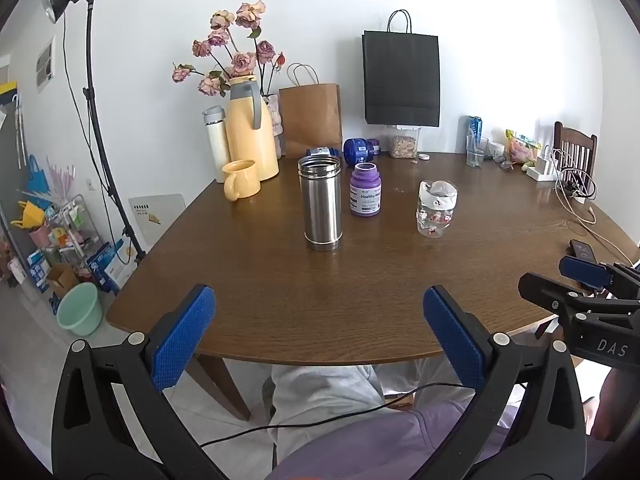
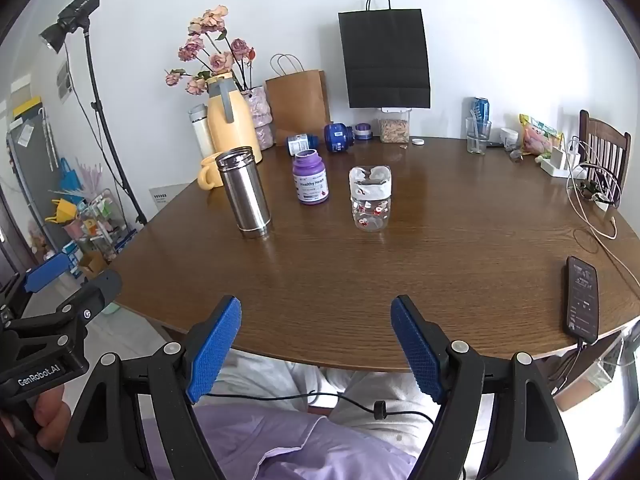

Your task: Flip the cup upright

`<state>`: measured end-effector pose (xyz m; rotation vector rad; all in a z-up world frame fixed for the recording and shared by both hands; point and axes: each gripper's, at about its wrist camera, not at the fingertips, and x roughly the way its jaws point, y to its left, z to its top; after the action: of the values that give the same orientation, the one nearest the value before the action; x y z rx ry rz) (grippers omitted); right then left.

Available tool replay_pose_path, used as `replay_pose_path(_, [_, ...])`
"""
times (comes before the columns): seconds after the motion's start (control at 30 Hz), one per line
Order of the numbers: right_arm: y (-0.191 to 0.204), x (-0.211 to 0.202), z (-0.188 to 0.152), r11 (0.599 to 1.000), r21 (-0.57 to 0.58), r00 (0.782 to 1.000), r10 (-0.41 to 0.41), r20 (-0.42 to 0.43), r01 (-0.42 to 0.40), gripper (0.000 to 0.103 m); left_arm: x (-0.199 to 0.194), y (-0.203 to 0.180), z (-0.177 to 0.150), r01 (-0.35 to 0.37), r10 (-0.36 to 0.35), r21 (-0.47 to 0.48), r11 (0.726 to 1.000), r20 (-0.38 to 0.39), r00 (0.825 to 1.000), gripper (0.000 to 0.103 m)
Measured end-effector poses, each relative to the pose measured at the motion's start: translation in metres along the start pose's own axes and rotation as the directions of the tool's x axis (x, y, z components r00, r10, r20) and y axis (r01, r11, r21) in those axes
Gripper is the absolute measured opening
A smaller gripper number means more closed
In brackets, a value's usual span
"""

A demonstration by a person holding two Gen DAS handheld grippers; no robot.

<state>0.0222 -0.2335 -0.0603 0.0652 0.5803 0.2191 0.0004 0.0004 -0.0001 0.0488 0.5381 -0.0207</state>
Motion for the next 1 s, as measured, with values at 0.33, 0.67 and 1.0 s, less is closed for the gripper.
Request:
replay_pose_path(0.33, [0.0006, 0.0001, -0.0004, 1.000, 0.000, 1.000, 0.001, 0.000, -0.001, 0.081, -0.0002, -0.0003, 0.0000, -0.006, 0.006, 0.010, 1.000, 0.008, 1.000, 0.103])
replay_pose_path(0.67, [0.0008, 0.0008, -0.0035, 1.000, 0.000, 1.000, 0.000, 0.003, 0.000, 0.081, -0.0002, -0.0003, 0.0001, -0.007, 0.007, 0.011, 1.000, 0.007, 1.000, 0.103])
replay_pose_path(1.0, [0.0015, 0.0010, -0.0030, 1.000, 0.000, 1.000, 0.001, 0.004, -0.001, 0.081, -0.0002, -0.0003, 0.0001, -0.006, 0.006, 0.011, 1.000, 0.006, 1.000, 0.103])
